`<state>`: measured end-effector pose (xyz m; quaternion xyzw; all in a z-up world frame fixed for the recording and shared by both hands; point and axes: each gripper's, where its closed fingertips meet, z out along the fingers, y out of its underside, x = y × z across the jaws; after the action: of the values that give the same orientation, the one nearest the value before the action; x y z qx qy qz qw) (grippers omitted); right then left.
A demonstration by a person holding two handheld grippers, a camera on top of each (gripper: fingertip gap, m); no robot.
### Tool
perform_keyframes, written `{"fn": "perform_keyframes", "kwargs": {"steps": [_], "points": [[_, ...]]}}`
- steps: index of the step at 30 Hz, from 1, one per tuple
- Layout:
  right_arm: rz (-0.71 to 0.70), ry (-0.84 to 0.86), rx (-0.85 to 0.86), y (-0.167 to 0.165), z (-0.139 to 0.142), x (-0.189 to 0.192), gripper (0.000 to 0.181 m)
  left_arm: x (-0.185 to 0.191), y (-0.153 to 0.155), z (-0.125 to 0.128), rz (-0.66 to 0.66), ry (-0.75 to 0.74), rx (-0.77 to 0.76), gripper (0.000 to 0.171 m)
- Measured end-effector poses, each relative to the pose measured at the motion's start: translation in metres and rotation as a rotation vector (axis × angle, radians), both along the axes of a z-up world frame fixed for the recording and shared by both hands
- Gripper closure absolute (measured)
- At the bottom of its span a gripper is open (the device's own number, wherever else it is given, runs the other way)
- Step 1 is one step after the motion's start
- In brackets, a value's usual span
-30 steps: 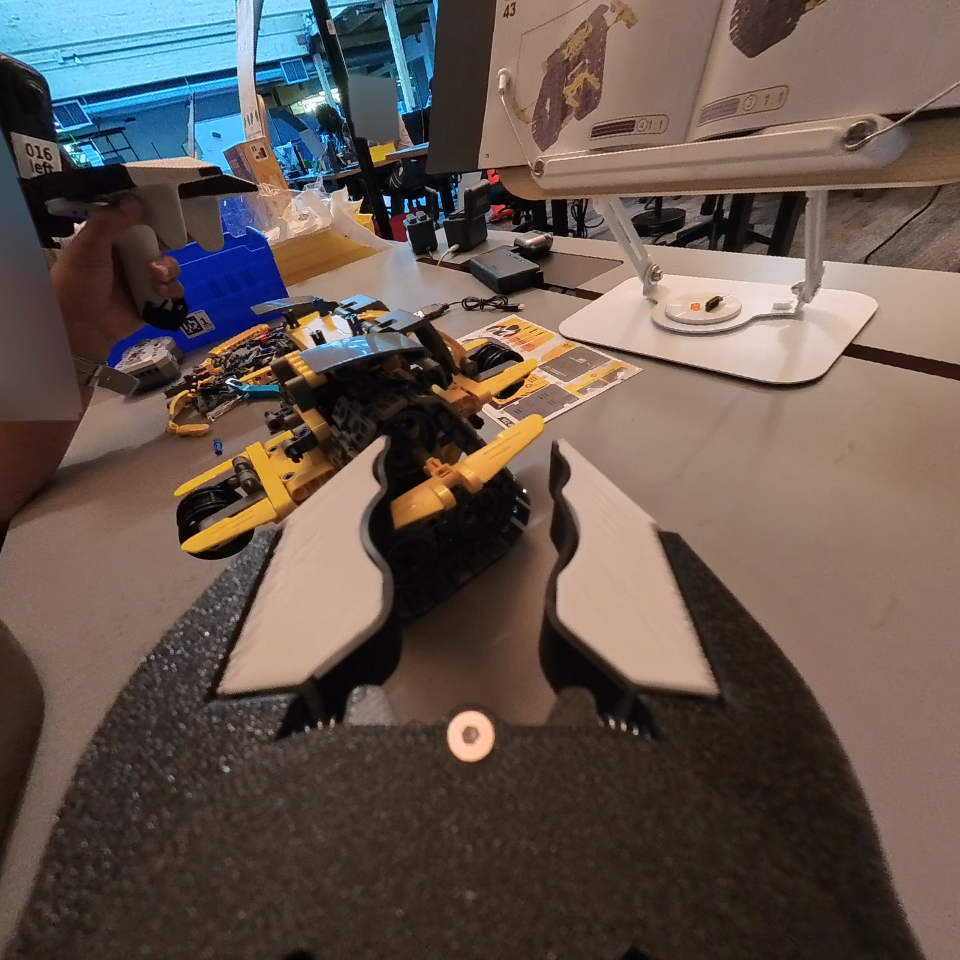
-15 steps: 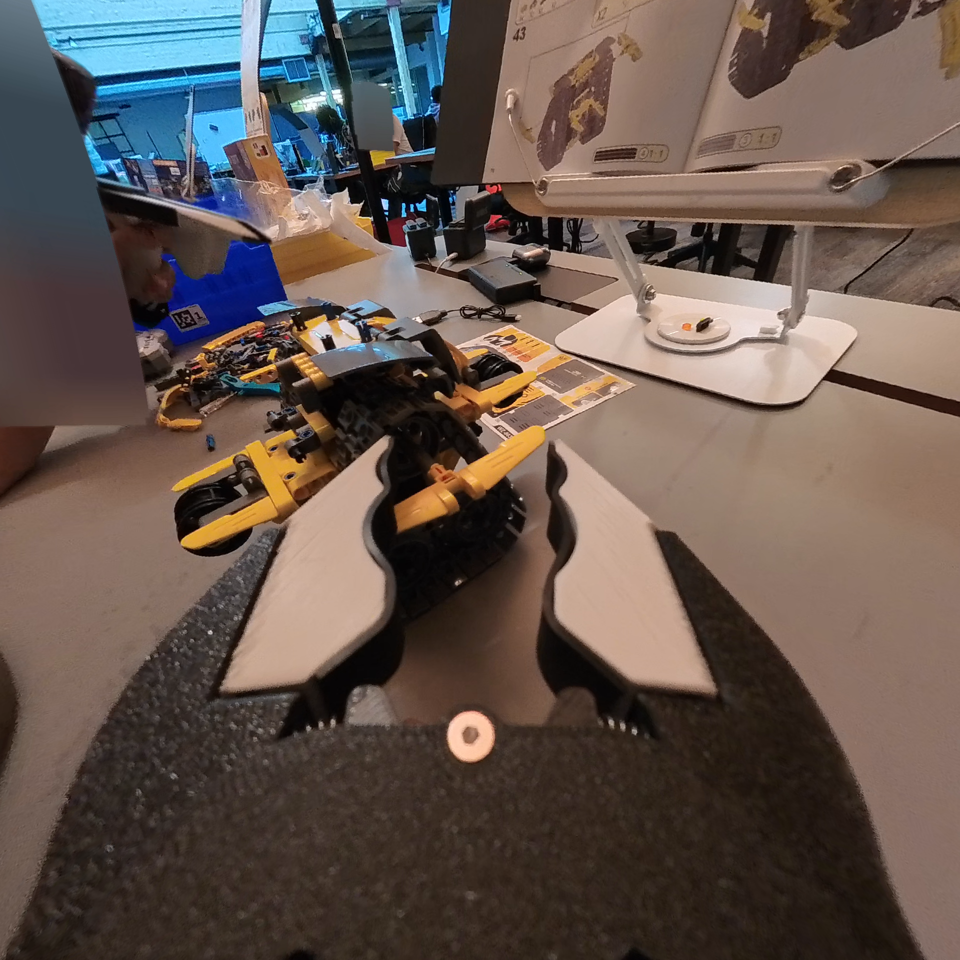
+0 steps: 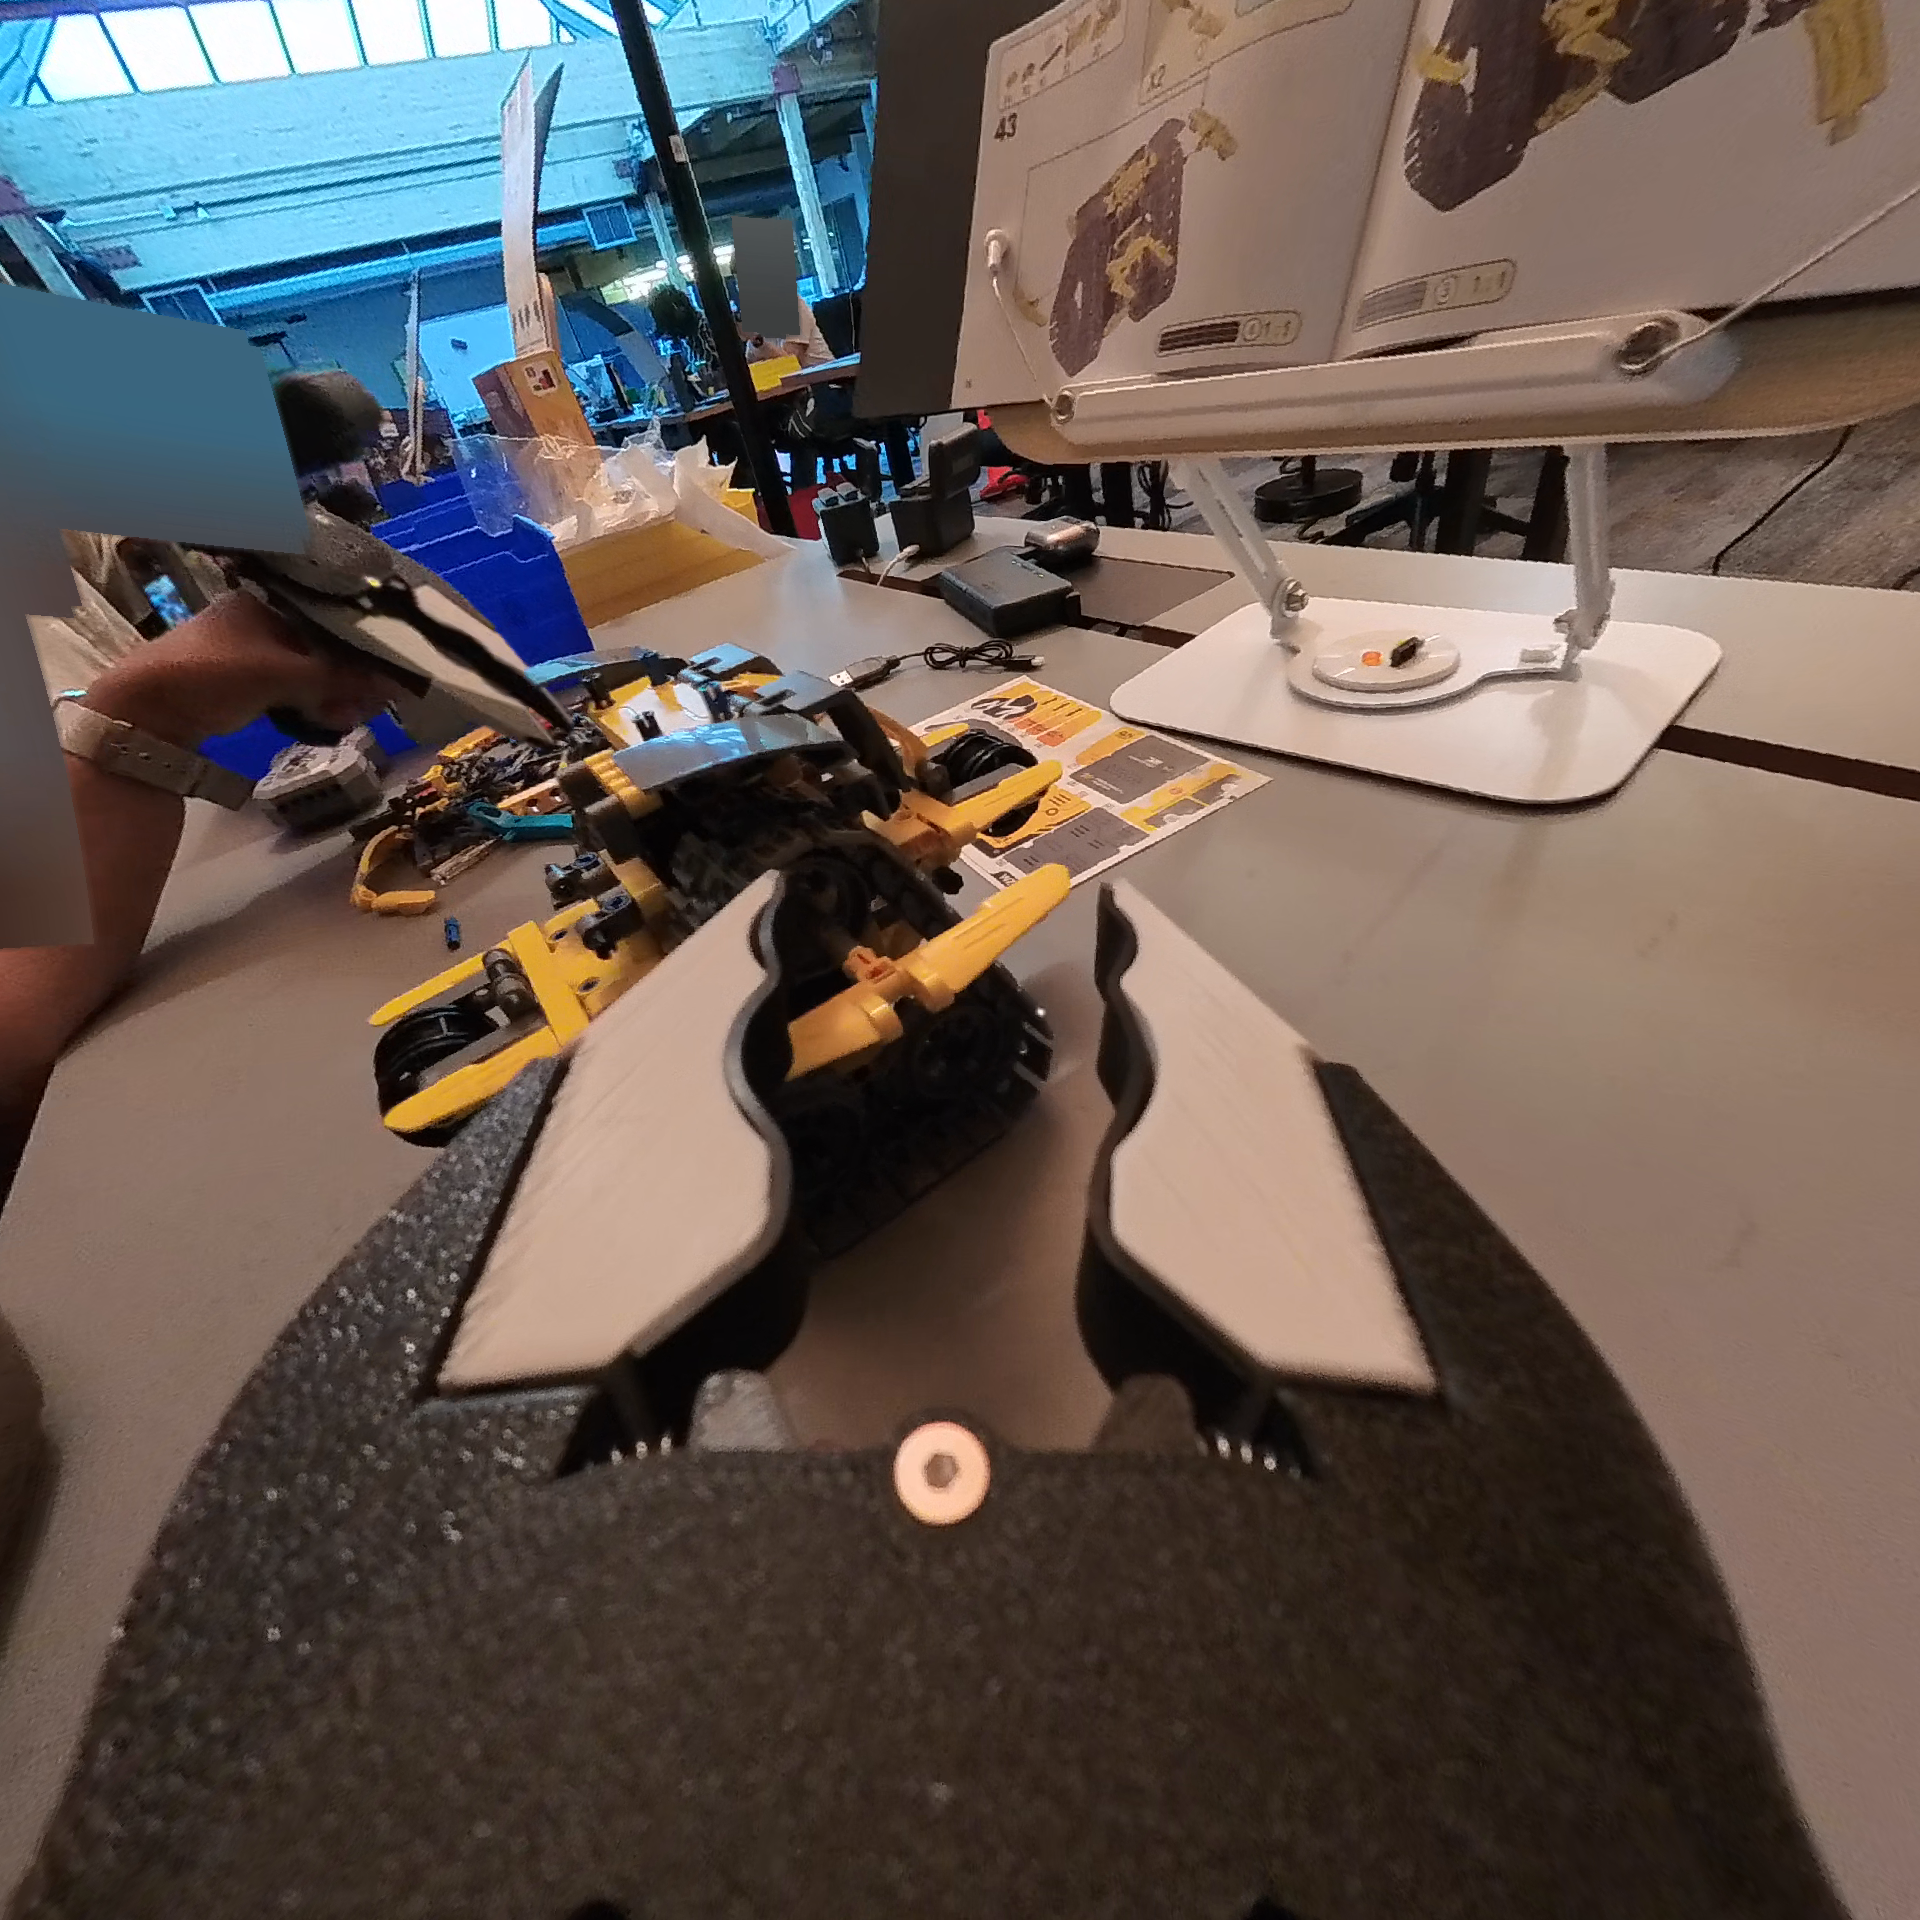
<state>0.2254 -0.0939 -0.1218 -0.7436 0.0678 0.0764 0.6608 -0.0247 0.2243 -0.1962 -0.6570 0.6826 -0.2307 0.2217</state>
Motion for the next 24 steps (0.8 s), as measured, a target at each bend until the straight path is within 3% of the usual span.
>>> {"fn": "perform_keyframes", "kwargs": {"steps": [16, 24], "points": [[0.004, -0.042, 0.025, -0.002, 0.012, -0.007, 0.123, -0.002, 0.005, -0.024, 0.032, 0.09, 0.023, 0.157], [0.011, -0.045, 0.027, -0.002, 0.012, -0.009, 0.123, -0.002, 0.001, -0.024, 0.005, 0.099, 0.032, 0.171]]}}
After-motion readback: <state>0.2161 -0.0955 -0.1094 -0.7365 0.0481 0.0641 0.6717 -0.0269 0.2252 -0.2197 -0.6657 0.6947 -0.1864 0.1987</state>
